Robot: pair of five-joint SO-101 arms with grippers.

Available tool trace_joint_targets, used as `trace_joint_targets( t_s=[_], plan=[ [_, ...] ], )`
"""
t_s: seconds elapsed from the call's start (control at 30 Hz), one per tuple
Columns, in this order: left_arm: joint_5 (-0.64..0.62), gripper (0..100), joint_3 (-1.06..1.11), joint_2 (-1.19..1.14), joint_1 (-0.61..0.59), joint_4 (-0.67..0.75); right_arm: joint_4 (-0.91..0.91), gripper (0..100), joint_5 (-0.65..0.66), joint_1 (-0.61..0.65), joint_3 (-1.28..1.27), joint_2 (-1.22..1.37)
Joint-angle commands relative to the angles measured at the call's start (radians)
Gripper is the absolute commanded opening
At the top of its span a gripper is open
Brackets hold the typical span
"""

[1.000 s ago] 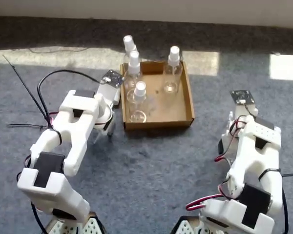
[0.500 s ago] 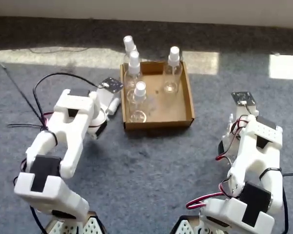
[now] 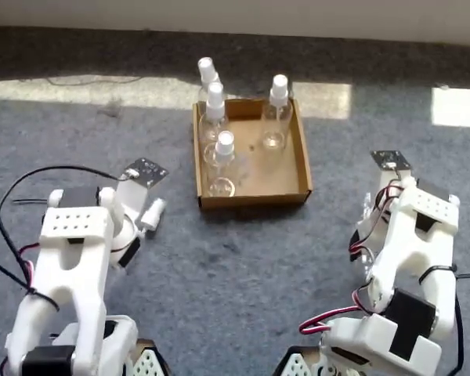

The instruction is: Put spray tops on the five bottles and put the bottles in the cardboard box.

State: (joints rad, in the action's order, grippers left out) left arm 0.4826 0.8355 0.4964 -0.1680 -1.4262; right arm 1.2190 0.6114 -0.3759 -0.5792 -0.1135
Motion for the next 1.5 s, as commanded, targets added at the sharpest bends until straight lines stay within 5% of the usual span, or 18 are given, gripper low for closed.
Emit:
trace_joint_targets(
  t_s=[0.0, 0.17, 0.33, 0.63, 1.07, 1.47],
  plan=[
    [0.008, 19, 0.042, 0.087, -0.012, -0.017, 0.058, 4.4, 0.071, -0.008, 0.056, -0.004],
    [0.003, 22, -0.027, 0.097, -0.007, -0.029, 0.059, 16.2, 0.077, -0.008, 0.056, -0.001],
    [-0.078, 22, -0.174, 0.050, -0.005, 0.087, 0.067, 17.7, 0.071, -0.008, 0.062, -0.004],
    [-0.192, 22, -0.469, -0.423, 0.073, 0.181, 0.102, 18.1, -0.115, 0.048, 0.199, 0.005],
    [-0.212, 22, -0.676, -0.803, 0.076, 0.238, 0.179, 18.1, -0.023, 0.076, 0.257, 0.008],
    [-0.212, 4, -0.671, -0.814, 0.076, 0.236, 0.179, 18.1, 0.060, 0.012, 0.222, 0.007]
  ],
)
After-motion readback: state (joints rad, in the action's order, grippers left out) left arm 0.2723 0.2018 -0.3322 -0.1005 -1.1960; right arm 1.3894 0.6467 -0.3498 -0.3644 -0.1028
